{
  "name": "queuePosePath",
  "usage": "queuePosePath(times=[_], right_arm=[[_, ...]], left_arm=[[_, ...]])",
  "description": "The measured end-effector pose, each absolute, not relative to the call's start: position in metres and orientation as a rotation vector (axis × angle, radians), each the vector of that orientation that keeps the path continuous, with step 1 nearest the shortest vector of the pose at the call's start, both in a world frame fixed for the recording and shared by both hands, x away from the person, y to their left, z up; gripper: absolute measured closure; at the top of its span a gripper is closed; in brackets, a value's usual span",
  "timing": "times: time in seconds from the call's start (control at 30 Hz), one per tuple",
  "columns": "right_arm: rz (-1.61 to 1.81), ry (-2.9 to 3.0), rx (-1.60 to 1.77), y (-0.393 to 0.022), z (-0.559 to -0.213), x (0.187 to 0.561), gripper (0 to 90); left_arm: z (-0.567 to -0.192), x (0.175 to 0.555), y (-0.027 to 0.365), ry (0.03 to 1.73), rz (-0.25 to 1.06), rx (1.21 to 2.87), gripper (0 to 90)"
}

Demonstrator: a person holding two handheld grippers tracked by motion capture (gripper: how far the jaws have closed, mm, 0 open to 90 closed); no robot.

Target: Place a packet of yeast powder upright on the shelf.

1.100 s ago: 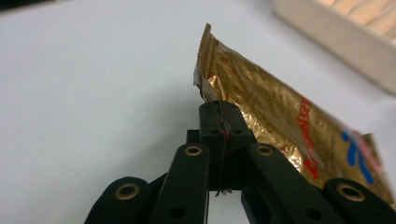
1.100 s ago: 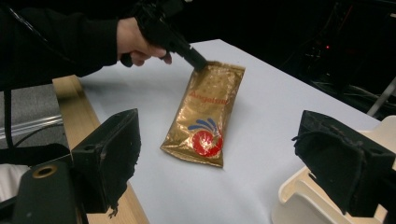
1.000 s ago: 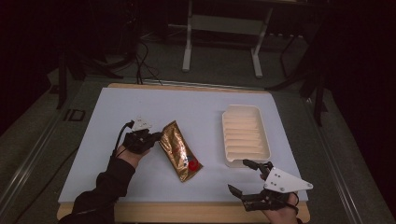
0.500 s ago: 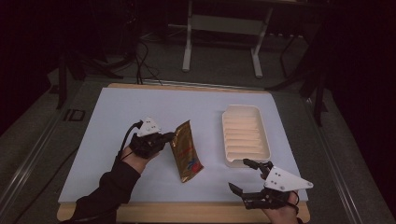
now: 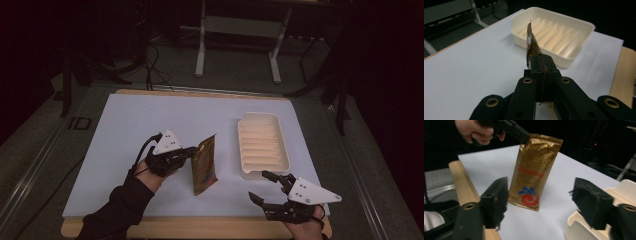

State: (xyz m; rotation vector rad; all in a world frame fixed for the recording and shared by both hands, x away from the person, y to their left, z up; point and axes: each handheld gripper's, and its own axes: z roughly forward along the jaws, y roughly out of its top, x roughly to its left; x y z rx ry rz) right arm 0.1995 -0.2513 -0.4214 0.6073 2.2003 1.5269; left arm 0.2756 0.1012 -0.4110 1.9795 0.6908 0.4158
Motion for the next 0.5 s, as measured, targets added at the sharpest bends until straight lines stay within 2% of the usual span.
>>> queuePosePath(times=[0.23, 0.33, 0.43, 0.5], right_arm=[[1.536, 2.212, 0.618, -0.255, -0.41, 0.199, 44.9], [1.538, 2.208, 0.614, -0.256, -0.405, 0.2, 43.6], [1.517, 2.217, 0.609, -0.255, -0.397, 0.204, 34.7], [1.497, 2.217, 0.597, -0.254, -0.393, 0.207, 33.5]], left_arm=[[-0.394, 0.265, 0.095, 0.582, 0.4, 1.991, 90.0], [-0.389, 0.263, 0.095, 0.548, 0.394, 1.992, 90.0], [-0.38, 0.261, 0.096, 0.496, 0.369, 1.997, 90.0], [-0.376, 0.259, 0.098, 0.461, 0.352, 1.983, 90.0]])
